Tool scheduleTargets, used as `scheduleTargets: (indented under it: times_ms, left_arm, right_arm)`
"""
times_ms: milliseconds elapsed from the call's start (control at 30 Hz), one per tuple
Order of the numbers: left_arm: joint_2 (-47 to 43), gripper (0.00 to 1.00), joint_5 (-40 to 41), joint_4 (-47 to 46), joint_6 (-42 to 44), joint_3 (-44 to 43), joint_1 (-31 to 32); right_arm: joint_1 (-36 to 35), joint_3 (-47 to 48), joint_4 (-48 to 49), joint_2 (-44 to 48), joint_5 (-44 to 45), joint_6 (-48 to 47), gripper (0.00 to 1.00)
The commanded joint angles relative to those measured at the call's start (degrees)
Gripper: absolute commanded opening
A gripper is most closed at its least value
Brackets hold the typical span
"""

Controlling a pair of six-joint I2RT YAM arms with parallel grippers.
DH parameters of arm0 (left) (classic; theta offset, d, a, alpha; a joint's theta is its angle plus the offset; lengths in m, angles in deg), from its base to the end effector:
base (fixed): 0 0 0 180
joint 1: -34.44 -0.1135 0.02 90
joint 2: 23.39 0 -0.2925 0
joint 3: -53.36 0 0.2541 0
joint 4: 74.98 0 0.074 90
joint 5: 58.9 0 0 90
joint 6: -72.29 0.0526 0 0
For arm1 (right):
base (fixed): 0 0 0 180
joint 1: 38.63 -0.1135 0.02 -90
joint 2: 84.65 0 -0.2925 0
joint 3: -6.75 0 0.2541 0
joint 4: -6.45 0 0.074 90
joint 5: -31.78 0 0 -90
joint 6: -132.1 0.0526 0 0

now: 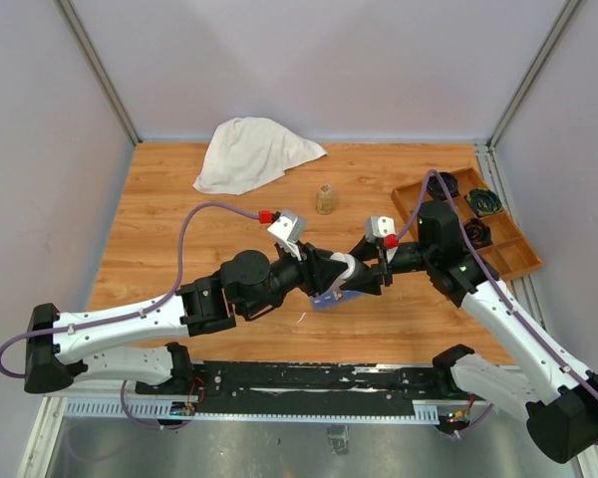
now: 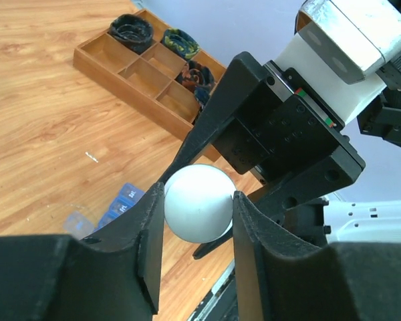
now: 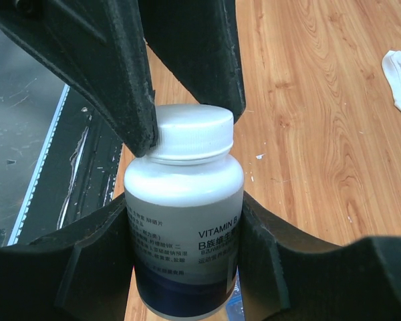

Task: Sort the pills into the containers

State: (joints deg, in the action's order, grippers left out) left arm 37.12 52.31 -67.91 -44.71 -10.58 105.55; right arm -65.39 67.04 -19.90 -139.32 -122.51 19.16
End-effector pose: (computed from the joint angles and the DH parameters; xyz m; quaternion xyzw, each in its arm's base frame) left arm 0.0997 -0.2327 0.3755 0.1524 0.7116 -0.4201 0.5421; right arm 0.1521 0.1298 0.3427 -0.5672 0.5051 0.4536 0.4664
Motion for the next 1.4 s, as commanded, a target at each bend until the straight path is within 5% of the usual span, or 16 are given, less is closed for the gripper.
scheduleTargets:
  times_ms: [0, 233, 467, 633, 767, 833, 933, 1100, 1367]
  left_arm:
    - [0.09, 0.28, -1.49, -0.12, 0.89, -1.1, 0.43]
    - [-0.57, 0.21, -12.43, -5.3, 7.09, 1.85, 0.28]
    - [-1.59, 0.19, -37.01, -8.55, 25.42, 5.76, -3.12]
    - [-2.31, 0.12, -46.99, -3.28, 46.17, 6.93, -3.56]
    - [-2.87, 0.13, -53.07, -0.41, 51.17, 5.74, -8.89]
    - [-2.81, 0.24, -56.32, 0.5, 51.89, 4.85, -12.01]
    - [-2.68, 0.57, -57.47, -0.27, 51.63, 3.7, -14.48]
    - [-4.96, 0.94, -50.14, -9.36, 43.24, 4.76, -14.63]
    - [-14.56, 0.99, -45.11, -18.86, 25.19, 10.79, -14.64]
  right_arm:
    - [1.28, 0.84, 0.91, 0.45, -0.69, -0.62, 0.02]
    - [1.28, 0.97, 0.95, 0.71, -0.94, -0.62, 0.02]
    - [1.28, 0.92, 0.91, 0.89, -1.14, -0.53, 0.01]
    - [1.36, 0.92, 0.91, 0.92, -1.17, -0.53, 0.02]
    - [1.37, 0.97, 0.91, 0.8, -1.29, -0.53, 0.02]
    - [1.36, 0.92, 0.91, 0.8, -1.32, -0.53, 0.02]
    - [1.36, 0.91, 0.91, 0.75, -1.29, -0.53, 0.02]
    - [1.36, 0.9, 0.91, 0.62, -1.14, -0.62, 0.02]
    - [1.36, 0.87, 0.91, 0.54, -1.15, -0.79, 0.02]
